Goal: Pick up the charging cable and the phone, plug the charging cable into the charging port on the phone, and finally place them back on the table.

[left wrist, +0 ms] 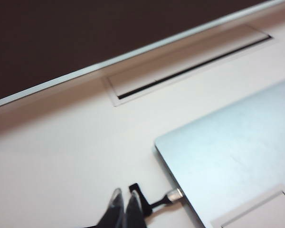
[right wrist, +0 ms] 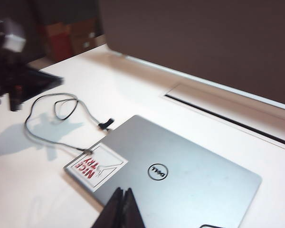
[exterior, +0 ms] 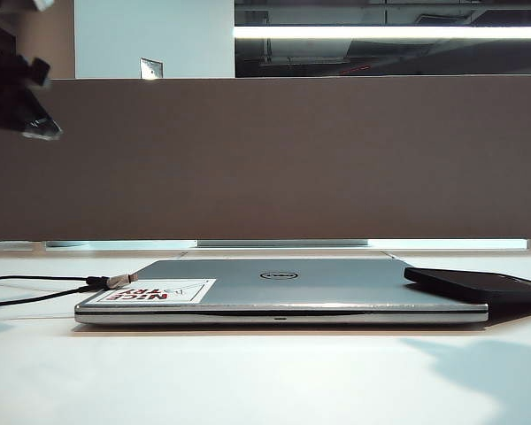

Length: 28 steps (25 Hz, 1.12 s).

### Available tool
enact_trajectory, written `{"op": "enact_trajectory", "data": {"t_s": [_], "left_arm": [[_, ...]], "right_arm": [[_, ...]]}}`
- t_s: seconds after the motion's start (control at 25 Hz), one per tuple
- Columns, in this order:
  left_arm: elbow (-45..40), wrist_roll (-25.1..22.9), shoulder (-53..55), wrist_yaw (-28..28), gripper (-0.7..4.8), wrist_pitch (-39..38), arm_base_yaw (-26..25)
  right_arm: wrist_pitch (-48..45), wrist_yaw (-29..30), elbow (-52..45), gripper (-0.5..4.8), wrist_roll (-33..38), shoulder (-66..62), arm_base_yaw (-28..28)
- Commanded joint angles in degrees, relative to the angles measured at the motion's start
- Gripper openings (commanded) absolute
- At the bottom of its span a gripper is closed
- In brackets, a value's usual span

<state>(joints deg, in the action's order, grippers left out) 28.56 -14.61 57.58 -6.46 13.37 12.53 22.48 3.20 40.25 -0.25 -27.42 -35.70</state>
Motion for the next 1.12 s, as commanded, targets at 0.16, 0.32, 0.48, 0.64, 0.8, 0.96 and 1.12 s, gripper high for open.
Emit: {"op": "enact_trajectory", "data": {"t_s": [0.16, 0.32, 0.48, 0.64, 0.8, 0.96, 1.12], "left_arm": [[0.20, -15.43, 4.07, -0.24, -0.06, -2.34, 5.62], [0.20, -22.23, 6.40, -0.24, -0.06, -6.14, 6.82], [0.17, -28.98, 7.58, -0.24, -0.06, -9.11, 6.82], [0.13, -33.46, 7.58, -0.24, 1.11, -11.63, 6.82], [-0.96, -38.82, 7.65, -0.24, 1.31, -11.37, 6.82], [-1.84, -39.67, 8.17, -0.24, 1.63, -11.34, 6.80], [-1.88, -39.87, 11.67, -0.24, 1.62, -8.83, 6.80]], "right_arm": [[0.48, -1.16, 0.17, -0.05, -0.22, 0.11, -3.58], [1.01, -1.14, 0.17, -0.06, -0.20, 0.17, -4.20], [1.27, -0.50, 0.17, -0.06, -0.20, 0.15, -4.24], [1.27, -0.52, 0.17, -0.06, -0.20, 0.15, -4.22], [1.27, -0.50, 0.17, -0.06, -0.20, 0.15, -4.24], [1.25, -0.50, 0.17, -0.06, -0.20, 0.15, -4.24], [1.27, -0.50, 0.20, -0.06, -0.17, 0.17, -4.24]]}}
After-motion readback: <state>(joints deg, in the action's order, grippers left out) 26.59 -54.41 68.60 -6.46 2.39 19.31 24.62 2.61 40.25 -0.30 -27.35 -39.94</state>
